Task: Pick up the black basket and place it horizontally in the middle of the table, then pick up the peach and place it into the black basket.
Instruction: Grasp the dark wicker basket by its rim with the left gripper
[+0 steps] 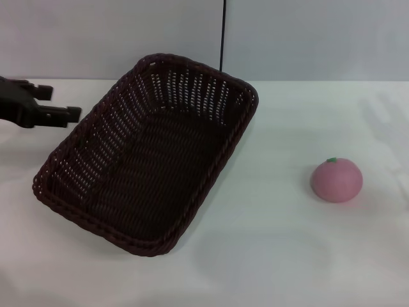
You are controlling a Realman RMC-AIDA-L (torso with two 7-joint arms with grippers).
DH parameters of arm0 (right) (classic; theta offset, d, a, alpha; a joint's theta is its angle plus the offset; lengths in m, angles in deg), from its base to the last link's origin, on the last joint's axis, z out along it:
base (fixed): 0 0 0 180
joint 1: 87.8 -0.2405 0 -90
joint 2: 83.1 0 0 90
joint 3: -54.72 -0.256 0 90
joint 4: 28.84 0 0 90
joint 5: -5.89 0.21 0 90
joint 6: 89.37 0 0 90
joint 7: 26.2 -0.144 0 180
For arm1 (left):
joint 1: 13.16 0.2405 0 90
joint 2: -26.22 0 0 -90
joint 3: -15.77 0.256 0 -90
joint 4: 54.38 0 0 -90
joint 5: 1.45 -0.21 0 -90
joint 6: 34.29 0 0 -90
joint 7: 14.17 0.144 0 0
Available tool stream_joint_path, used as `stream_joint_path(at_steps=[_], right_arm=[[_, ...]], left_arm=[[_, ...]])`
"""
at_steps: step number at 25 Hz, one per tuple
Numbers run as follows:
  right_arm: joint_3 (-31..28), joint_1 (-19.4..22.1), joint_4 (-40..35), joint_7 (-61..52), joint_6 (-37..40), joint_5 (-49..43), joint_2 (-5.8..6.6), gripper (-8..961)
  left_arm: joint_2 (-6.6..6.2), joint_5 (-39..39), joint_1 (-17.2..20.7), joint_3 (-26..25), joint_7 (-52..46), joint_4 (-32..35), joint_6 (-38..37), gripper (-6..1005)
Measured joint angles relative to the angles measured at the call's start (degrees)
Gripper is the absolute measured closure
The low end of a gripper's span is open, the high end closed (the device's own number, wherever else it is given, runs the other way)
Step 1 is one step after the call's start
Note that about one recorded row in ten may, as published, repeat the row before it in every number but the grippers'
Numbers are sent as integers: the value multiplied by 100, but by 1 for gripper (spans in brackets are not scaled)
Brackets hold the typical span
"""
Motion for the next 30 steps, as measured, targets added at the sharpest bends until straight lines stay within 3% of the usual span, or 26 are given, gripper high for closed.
stream_joint_path(at_steps=[4,5,13,17,20,30], right_arm=[[-40,4,17,0,-14,0,2,186],[-44,4,17,0,-15,0,8,186],[-82,0,16,38,-63,0,17,187],[-85,-17,17,42,-139,0,17,187],[-85,-31,21,44,-200,0,17,187],[-102,-18,24,75,-308,5,17,186]], left_arm=[[89,-362,-191,99,-102,38,-93,242],[113,-524,-229,405,-185,-2,86,243],[116,-833,-226,1175,-457,-246,674,249],[116,-864,-240,1208,-458,-304,718,253],[111,-949,-385,1282,-402,-726,874,255],[103,-1122,-525,1357,-467,-866,832,263]])
